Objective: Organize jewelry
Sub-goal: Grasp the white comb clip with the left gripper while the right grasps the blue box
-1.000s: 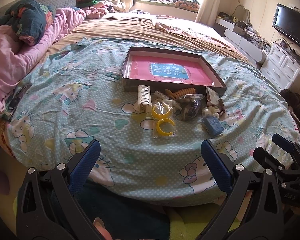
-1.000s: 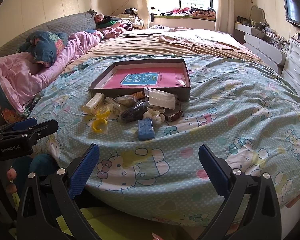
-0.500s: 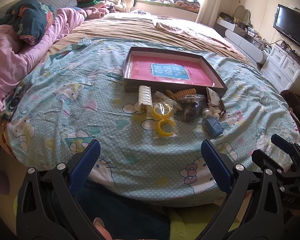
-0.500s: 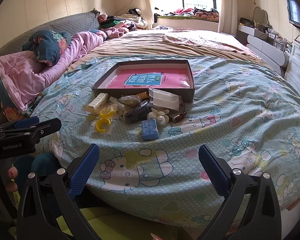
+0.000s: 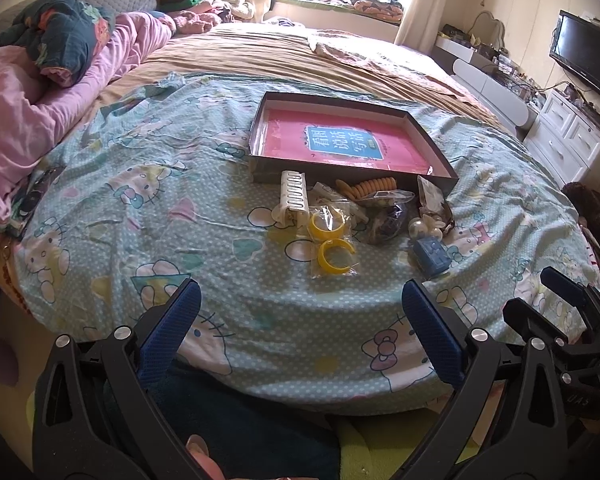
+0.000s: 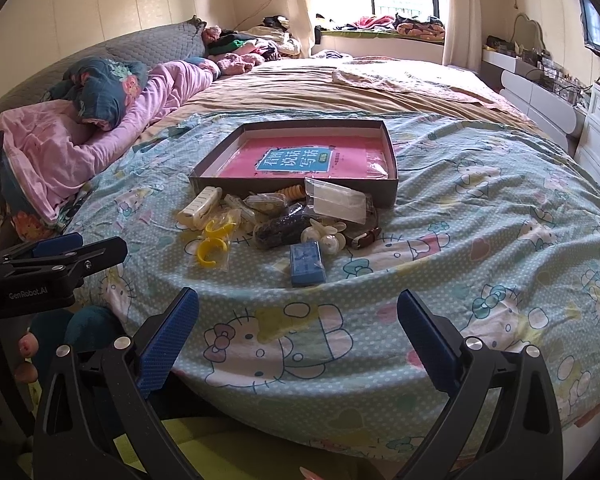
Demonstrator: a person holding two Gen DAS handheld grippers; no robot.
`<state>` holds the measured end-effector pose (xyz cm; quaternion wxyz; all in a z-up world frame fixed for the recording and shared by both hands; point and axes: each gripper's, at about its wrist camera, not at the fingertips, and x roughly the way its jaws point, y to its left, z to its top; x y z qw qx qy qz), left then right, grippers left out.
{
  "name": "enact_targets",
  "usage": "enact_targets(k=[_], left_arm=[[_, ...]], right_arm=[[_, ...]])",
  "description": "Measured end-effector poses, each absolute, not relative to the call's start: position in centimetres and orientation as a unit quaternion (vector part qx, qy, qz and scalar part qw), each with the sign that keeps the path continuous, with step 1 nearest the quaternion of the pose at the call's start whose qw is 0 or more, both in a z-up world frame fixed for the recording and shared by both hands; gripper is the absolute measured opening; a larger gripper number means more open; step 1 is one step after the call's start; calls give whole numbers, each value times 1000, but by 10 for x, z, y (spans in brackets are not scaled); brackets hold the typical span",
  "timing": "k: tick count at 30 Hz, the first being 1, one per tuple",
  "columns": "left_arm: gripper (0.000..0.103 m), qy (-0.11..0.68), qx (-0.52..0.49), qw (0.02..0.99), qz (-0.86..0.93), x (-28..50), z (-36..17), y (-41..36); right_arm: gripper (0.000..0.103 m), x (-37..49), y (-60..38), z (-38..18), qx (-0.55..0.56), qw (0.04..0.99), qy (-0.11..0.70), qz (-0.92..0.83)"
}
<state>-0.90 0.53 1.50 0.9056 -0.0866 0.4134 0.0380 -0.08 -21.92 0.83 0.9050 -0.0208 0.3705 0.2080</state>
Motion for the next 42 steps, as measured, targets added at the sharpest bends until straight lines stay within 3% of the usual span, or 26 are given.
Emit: enact_targets(k=[28, 42], left_arm=[[94, 445, -132, 882, 77, 43, -1, 56], [94, 464, -134, 874, 51, 91, -13, 48]], right_arm=[[99, 61, -195, 6, -11, 894, 384, 230], [99, 88, -205, -20, -6, 886, 416, 203]])
